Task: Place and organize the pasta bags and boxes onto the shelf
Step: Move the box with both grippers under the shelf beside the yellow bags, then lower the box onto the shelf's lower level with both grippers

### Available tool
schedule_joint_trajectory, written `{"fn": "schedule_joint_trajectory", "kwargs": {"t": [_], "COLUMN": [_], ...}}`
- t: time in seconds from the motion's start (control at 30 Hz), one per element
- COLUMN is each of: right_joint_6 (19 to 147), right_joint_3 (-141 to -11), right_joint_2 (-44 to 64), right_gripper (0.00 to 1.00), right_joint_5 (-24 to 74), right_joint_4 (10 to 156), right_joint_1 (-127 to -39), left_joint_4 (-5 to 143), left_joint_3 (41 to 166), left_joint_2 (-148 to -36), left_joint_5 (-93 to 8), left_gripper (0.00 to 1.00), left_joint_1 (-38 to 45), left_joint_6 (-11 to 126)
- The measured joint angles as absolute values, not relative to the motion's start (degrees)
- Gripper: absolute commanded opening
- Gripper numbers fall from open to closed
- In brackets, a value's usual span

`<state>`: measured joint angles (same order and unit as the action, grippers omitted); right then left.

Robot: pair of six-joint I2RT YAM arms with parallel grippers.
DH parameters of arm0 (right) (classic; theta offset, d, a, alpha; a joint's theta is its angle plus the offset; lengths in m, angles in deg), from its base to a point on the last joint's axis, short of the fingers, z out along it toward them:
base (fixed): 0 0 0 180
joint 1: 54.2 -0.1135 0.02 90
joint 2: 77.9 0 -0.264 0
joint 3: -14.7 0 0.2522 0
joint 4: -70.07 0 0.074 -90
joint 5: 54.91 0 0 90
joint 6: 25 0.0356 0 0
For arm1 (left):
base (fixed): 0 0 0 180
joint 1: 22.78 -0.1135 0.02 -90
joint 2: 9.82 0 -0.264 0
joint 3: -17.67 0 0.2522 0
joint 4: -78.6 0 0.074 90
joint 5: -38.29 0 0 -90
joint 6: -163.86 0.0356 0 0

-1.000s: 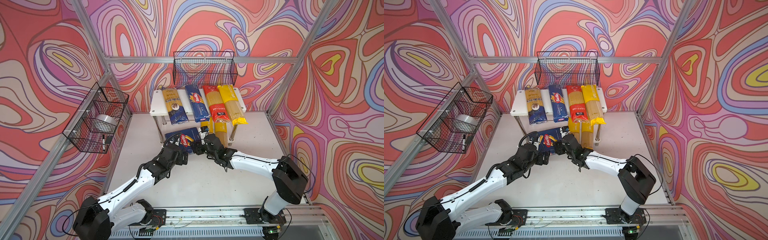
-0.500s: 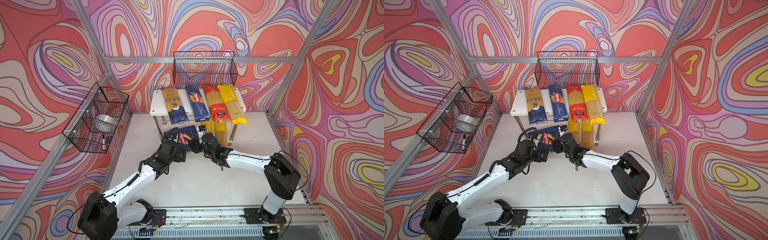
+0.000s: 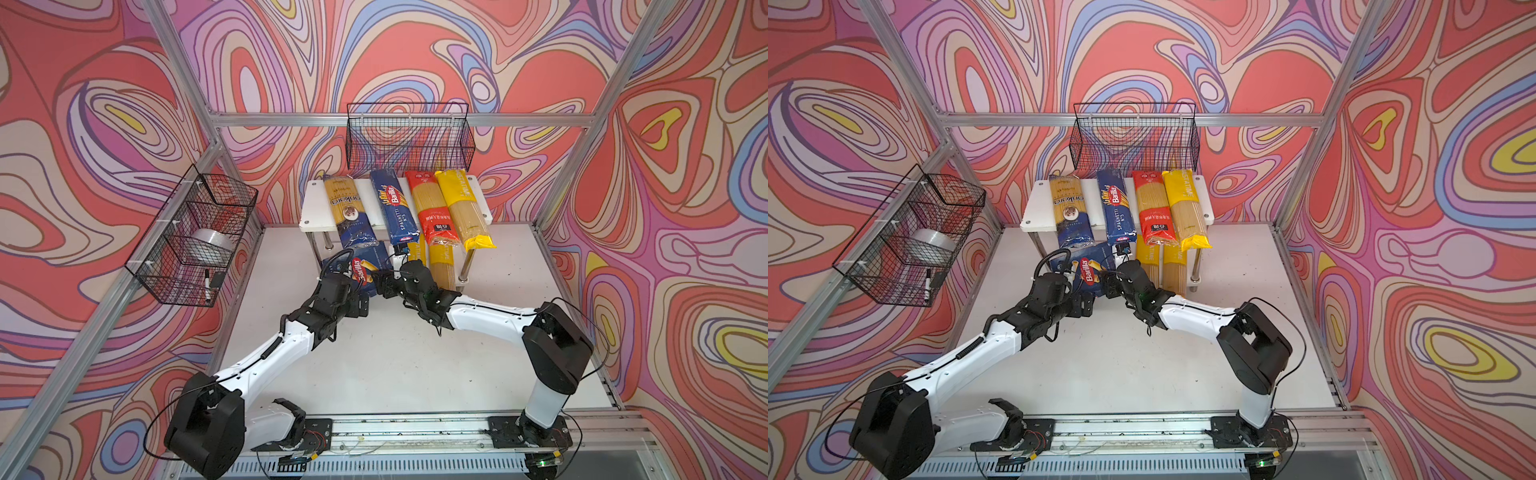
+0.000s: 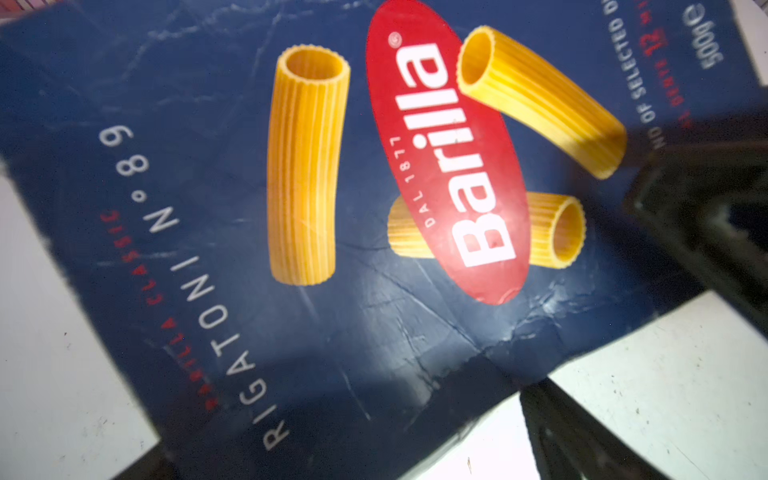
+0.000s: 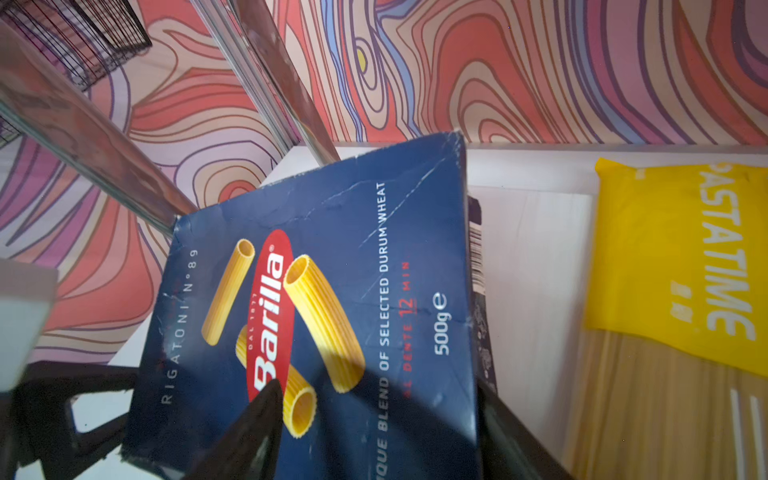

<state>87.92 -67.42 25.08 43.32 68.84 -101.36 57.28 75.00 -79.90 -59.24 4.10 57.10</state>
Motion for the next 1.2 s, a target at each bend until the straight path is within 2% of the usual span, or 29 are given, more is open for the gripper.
{"fn": "schedule_joint_trajectory", "kwargs": {"t": [0.27, 0.7, 1.2], "right_joint_6": [88.4, 87.1, 87.4], "right_joint_3": [-68.2, -68.1, -68.2], "right_joint_2": [26.7, 26.8, 26.8], "right_gripper": [0.7, 0.73, 0.81], "right_joint_5": [43.2, 46.5, 47.8], "right_joint_4": [67.6, 67.1, 69.1], "right_joint_1": [-101.3, -101.2, -101.2], "left_joint_4": [59.9, 60.4, 57.3], "left_joint_3": [74.7, 78.3, 82.8], "left_joint_2": [-77.1, -86.3, -90.1], "left_joint_5": [-56.7, -53.2, -51.5], "left_gripper": [1.0, 1.0, 1.0], "left_joint_1": [1.0, -0.7, -2.2], "left_joint_6": [56.9, 56.8, 55.8]}}
